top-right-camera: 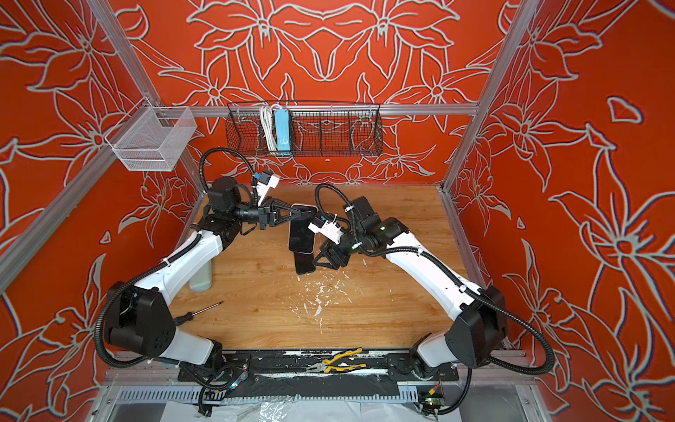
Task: Take the phone out of the phone case
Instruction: Remove the phone case from the phone.
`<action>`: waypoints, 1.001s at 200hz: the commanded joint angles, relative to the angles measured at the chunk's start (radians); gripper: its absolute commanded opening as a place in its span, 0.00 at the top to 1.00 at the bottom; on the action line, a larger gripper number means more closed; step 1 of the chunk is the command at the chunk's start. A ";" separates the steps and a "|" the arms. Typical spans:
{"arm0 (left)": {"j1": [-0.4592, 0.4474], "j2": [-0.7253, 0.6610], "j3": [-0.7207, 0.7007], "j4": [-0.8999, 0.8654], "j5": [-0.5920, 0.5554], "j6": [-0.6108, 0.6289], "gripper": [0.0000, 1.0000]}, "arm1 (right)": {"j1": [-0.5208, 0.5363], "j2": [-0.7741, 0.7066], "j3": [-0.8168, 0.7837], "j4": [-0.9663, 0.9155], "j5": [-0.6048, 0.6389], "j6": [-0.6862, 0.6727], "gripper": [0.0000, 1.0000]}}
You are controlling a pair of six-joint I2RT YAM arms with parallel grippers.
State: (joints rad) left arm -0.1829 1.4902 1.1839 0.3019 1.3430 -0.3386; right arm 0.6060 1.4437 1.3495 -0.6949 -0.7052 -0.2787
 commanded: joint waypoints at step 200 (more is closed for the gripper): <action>0.003 -0.004 0.011 0.063 0.079 -0.006 1.00 | 0.071 0.076 0.103 -0.030 0.038 -0.046 0.60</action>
State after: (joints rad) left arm -0.1829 1.5085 1.1835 0.3195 1.3899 -0.3408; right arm 0.6643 1.4998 1.4132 -0.6998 -0.6521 -0.2920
